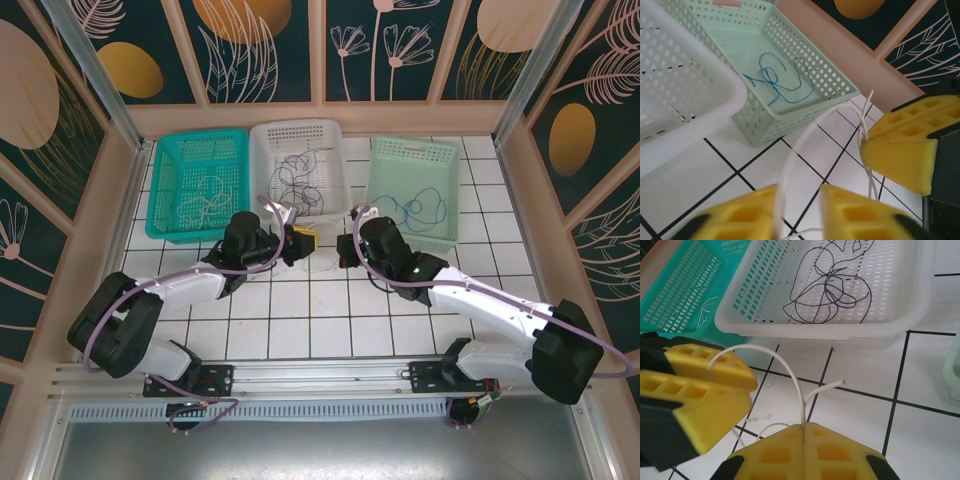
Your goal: Untangle the cables
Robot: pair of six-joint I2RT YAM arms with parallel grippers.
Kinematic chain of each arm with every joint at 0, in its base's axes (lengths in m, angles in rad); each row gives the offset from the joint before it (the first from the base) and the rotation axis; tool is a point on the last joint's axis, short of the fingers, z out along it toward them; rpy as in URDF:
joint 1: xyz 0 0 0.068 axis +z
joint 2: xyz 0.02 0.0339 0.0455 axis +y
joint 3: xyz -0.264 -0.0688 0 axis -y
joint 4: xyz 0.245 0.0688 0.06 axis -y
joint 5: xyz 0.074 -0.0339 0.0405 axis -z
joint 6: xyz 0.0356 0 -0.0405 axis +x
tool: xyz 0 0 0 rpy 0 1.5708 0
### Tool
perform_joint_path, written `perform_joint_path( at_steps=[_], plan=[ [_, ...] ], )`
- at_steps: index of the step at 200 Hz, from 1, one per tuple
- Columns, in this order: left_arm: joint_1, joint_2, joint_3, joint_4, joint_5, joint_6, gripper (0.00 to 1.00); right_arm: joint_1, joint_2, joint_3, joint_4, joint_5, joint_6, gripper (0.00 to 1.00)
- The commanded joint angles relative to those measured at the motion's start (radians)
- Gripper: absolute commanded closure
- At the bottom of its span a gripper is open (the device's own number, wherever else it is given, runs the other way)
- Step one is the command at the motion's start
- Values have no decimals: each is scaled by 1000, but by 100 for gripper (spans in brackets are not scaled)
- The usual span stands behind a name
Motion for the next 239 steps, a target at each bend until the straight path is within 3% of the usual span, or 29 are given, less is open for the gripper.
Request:
perform_joint_path(
  at_steps=[1,8,30,54,73,114,152,174,198,239],
  plan=[
    [-7,6,23,20,-3,4,99,7,-27,-18,29,21,-13,100],
    [-6,-2,23,12,-11,8,100,7,-26,-23,18,41,-8,100],
    [-6,-31,24,-13,-24,22,100,5,-24,-33,-11,84,9,86],
    [-7,-69,23,-8,-22,10,100,6,-18,-38,0,81,6,42],
    [-13,-91,23,-8,-22,-1,100,6,-10,-43,23,64,0,30],
    [-30,-120,25,-3,-8,-19,100,6,52,-53,97,35,-5,25],
    [-39,-151,14,0,22,-28,100,4,101,-53,184,87,2,22],
    [-39,-198,9,-38,31,3,100,-1,168,-3,136,116,0,29],
    [-38,-282,30,-169,1,91,100,-3,219,42,10,236,24,37],
    [-38,-399,43,-284,-56,151,100,-42,145,-22,-15,260,74,38]
  ],
)
